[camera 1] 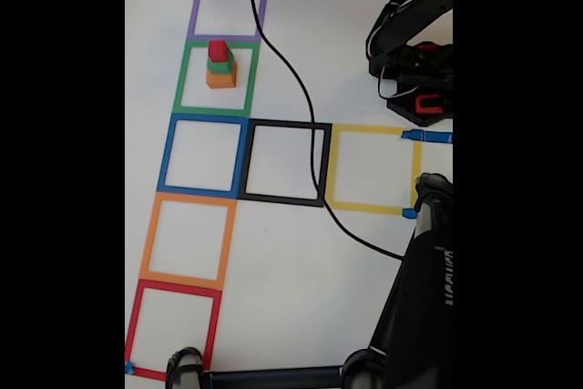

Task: Tower of hanoi

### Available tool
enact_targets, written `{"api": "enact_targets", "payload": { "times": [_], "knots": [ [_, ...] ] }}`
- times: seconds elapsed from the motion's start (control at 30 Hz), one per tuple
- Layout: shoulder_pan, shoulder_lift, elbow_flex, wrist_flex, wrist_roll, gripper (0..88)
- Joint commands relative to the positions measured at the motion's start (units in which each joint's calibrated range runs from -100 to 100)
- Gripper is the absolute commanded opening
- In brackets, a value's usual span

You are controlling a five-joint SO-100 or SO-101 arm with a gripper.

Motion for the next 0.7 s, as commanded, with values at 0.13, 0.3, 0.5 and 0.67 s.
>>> {"api": "enact_targets", "payload": {
  "times": [0.13,0.3,0.5,0.67],
  "knots": [
    [-7.6,-5.2,-35.2,37.7,0.0,13.1],
    [-14.3,-6.2,-46.8,49.4,0.0,12.9],
    [-23.8,-11.0,-44.7,51.5,0.0,12.5],
    [-32.4,-14.5,-37.7,47.8,0.0,12.4]
  ]
}}
